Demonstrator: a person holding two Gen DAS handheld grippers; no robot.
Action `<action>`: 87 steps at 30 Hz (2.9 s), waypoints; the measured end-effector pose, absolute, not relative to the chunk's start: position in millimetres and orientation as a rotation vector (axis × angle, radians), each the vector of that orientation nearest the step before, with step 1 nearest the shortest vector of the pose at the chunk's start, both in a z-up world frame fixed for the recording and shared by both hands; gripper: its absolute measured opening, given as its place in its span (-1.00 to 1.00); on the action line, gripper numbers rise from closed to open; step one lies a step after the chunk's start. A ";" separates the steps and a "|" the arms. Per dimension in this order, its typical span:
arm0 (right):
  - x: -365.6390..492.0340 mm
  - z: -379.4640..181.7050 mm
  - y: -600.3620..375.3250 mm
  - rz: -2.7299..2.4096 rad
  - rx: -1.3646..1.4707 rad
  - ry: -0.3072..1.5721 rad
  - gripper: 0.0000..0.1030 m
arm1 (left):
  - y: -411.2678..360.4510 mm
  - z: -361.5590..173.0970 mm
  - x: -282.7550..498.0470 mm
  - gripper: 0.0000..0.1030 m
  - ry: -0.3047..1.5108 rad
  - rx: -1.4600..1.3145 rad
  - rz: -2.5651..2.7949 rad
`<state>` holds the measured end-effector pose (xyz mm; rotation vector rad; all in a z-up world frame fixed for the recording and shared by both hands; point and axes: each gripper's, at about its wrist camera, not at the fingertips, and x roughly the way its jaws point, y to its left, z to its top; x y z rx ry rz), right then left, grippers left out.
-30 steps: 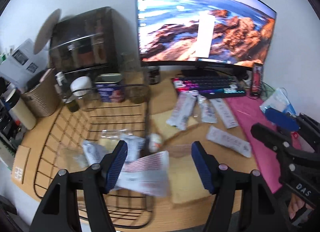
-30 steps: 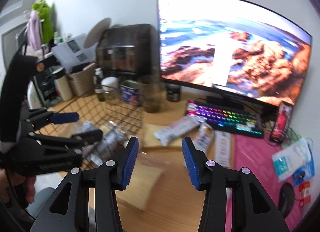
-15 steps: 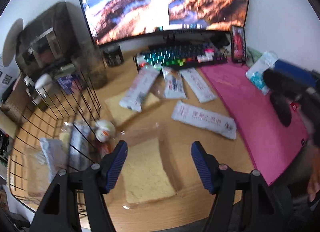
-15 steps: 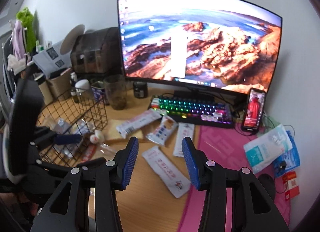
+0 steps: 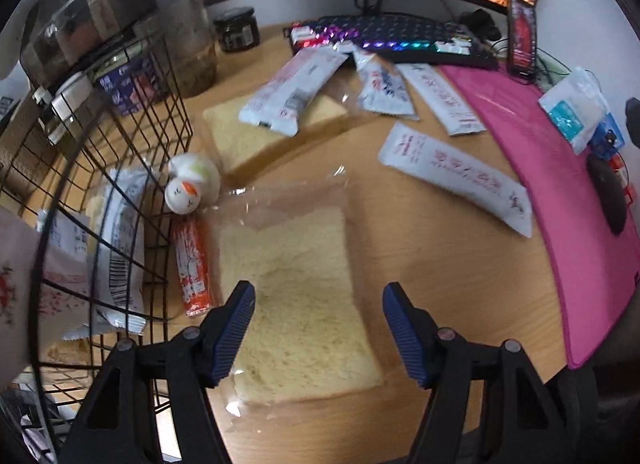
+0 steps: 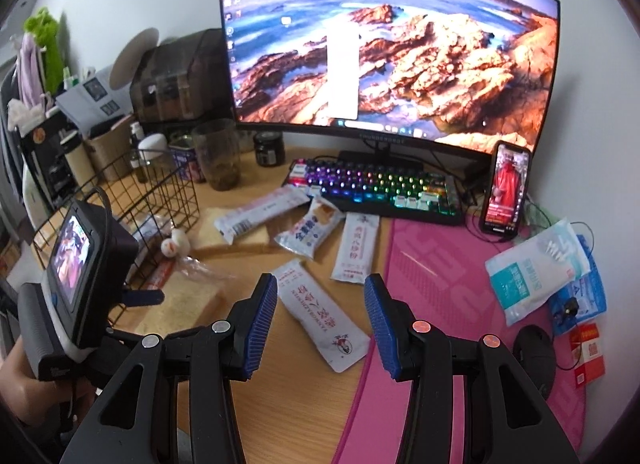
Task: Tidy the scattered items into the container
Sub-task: 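Move both grippers back over the desk toward the bread and packets, then grasp the bagged bread slices with the left gripper while the right grasps a white packet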
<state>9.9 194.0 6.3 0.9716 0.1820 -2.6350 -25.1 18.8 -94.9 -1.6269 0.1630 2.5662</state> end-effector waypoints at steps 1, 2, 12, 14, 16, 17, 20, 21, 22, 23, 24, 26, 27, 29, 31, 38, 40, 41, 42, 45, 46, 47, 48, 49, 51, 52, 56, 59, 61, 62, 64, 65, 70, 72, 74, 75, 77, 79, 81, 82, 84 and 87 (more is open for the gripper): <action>8.4 4.5 193.8 -2.633 0.978 0.183 -0.11 | 18.0 -97.1 -26.6 0.40 0.165 -1.632 2.563; 6.5 2.8 193.2 -2.633 0.985 0.186 -0.11 | 18.7 -97.8 -27.1 0.42 0.186 -1.619 2.572; -19.8 -28.0 186.0 -2.528 1.107 0.260 -0.11 | 26.2 -105.9 -43.1 0.59 0.227 -1.583 2.583; -28.5 -41.9 180.2 -2.478 1.151 0.318 -0.11 | 29.1 -107.5 -47.4 0.63 0.232 -1.576 2.585; -37.2 -53.3 176.8 -2.434 1.186 0.341 -0.11 | 32.3 -107.8 -51.1 0.63 0.224 -1.558 2.584; -42.7 -58.6 176.9 -2.421 1.203 0.343 -0.11 | 34.7 -107.8 -53.8 0.63 0.226 -1.550 2.580; -52.5 -64.5 181.1 -2.422 1.216 0.340 -0.11 | 46.1 -107.3 -61.5 0.63 0.227 -1.512 2.554; -54.9 -64.9 183.5 -2.430 1.216 0.335 -0.11 | 50.1 -106.3 -63.6 0.63 0.229 -1.504 2.536; -57.8 -64.4 186.5 -2.442 1.217 0.327 -0.11 | 53.1 -103.7 -65.4 0.61 0.223 -1.495 2.511; -60.9 -63.3 190.6 -2.455 1.220 0.316 -0.11 | 53.8 -100.7 -66.1 0.51 0.202 -1.488 2.497; -63.1 -62.4 193.3 -2.462 1.223 0.305 -0.11 | 51.5 -96.3 -66.7 0.49 0.178 -1.485 2.495; -67.8 -60.2 198.3 -2.469 1.226 0.284 -0.11 | 41.4 -88.8 -66.4 0.49 0.166 -1.487 2.535; -68.9 -59.6 198.6 -2.473 1.223 0.287 -0.11 | 36.9 -88.2 -66.8 0.49 0.158 -1.504 2.547; -71.5 -59.2 195.7 -2.475 1.218 0.303 -0.11 | 26.5 -90.3 -66.6 0.49 0.129 -1.561 2.559; -73.3 -60.5 192.3 -2.467 1.214 0.302 -0.11 | 24.0 -94.9 -66.8 0.49 0.125 -1.594 2.564; -73.8 -65.6 185.4 -2.454 1.208 0.317 -0.11 | 36.8 -107.5 -74.9 0.63 0.030 -1.668 2.545; -74.3 -64.6 187.9 -2.462 1.203 0.308 -0.11 | 39.0 -110.4 -79.0 0.70 0.008 -1.690 2.549; -74.7 -64.1 189.8 -2.469 1.199 0.303 -0.11 | 39.4 -113.5 -82.1 0.74 -0.017 -1.705 2.551; -75.2 -63.9 191.0 -2.474 1.199 0.300 -0.11 | 39.1 -115.9 -82.9 0.76 -0.026 -1.714 2.556; -77.7 -65.0 194.0 -2.477 1.201 0.299 -0.11 | 39.0 -125.7 -87.9 0.88 -0.040 -1.745 2.560; -78.8 -66.4 194.5 -2.474 1.205 0.303 -0.11 | 37.6 -127.8 -88.6 0.92 -0.052 -1.746 2.560; -79.9 -68.7 194.5 -2.467 1.212 0.305 -0.11 | 35.9 -128.5 -88.8 0.94 -0.055 -1.731 2.562; -81.0 -72.0 194.0 -2.454 1.222 0.310 -0.11 | 35.2 -128.7 -88.9 0.94 -0.048 -1.726 2.558; -81.9 -75.9 192.6 -2.436 1.235 0.318 -0.11 | 33.9 -128.5 -89.0 0.94 -0.044 -1.723 2.553; -83.3 -85.6 188.2 -2.383 1.266 0.345 -0.11 | 31.0 -128.3 -88.8 0.94 -0.045 -1.721 2.547; -83.9 -90.4 184.6 -2.349 1.277 0.360 -0.11 | 30.6 -128.2 -88.1 0.93 -0.039 -1.719 2.543; -84.1 -102.6 175.9 -2.257 1.302 0.390 -0.11 | 28.1 -128.0 -85.7 0.92 -0.004 -1.714 2.523; -85.5 -110.3 170.8 -2.215 1.319 0.427 -0.08 | 26.8 -127.9 -84.7 0.90 0.021 -1.719 2.509; -85.8 -113.1 167.5 -2.203 1.319 0.461 -0.01 | 26.6 -127.2 -82.8 0.88 0.029 -1.720 2.497; -86.8 -115.2 166.1 -2.195 1.321 0.479 0.00 | 26.1 -126.9 -82.1 0.87 0.033 -1.722 2.489; -90.0 -119.0 165.7 -2.177 1.328 0.471 0.14 | 25.5 -126.9 -81.1 0.87 0.041 -1.724 2.480; -91.0 -120.3 165.3 -2.173 1.326 0.469 0.18 | 25.1 -126.8 -80.9 0.87 0.043 -1.726 2.475; -87.3 -120.8 162.3 -2.157 1.293 0.485 0.20 | 26.7 -127.7 -82.9 0.87 0.055 -1.726 2.467; -84.7 -120.7 163.0 -2.147 1.293 0.484 0.20 | 27.1 -127.4 -81.6 0.87 0.058 -1.722 2.466; -81.9 -119.0 162.2 -2.141 1.291 0.487 -0.03 | 26.2 -126.4 -80.4 0.81 0.047 -1.723 2.476; -80.3 -118.5 162.0 -2.139 1.297 0.482 -0.10 | 28.4 -126.0 -82.0 0.79 0.045 -1.718 2.478; -79.8 -117.9 162.8 -2.148 1.300 0.476 -0.13 | 25.3 -123.0 -82.1 0.66 0.027 -1.703 2.486; -80.0 -117.0 163.4 -2.155 1.308 0.460 -0.16 | 23.1 -121.7 -81.7 0.62 0.019 -1.702 2.479; -80.2 -115.9 164.6 -2.164 1.315 0.439 -0.17 | 22.0 -121.0 -80.1 0.60 0.022 -1.701 2.476; -79.8 -115.5 164.9 -2.168 1.317 0.435 -0.17 | 21.6 -120.3 -79.5 0.58 0.019 -1.698 2.475; -79.1 -113.9 167.4 -2.175 1.322 0.418 -0.17 | 20.6 -119.1 -79.3 0.56 0.006 -1.697 2.471; -77.0 -107.8 171.5 -2.197 1.316 0.401 -0.17 | 23.3 -116.5 -77.8 0.54 0.010 -1.694 2.458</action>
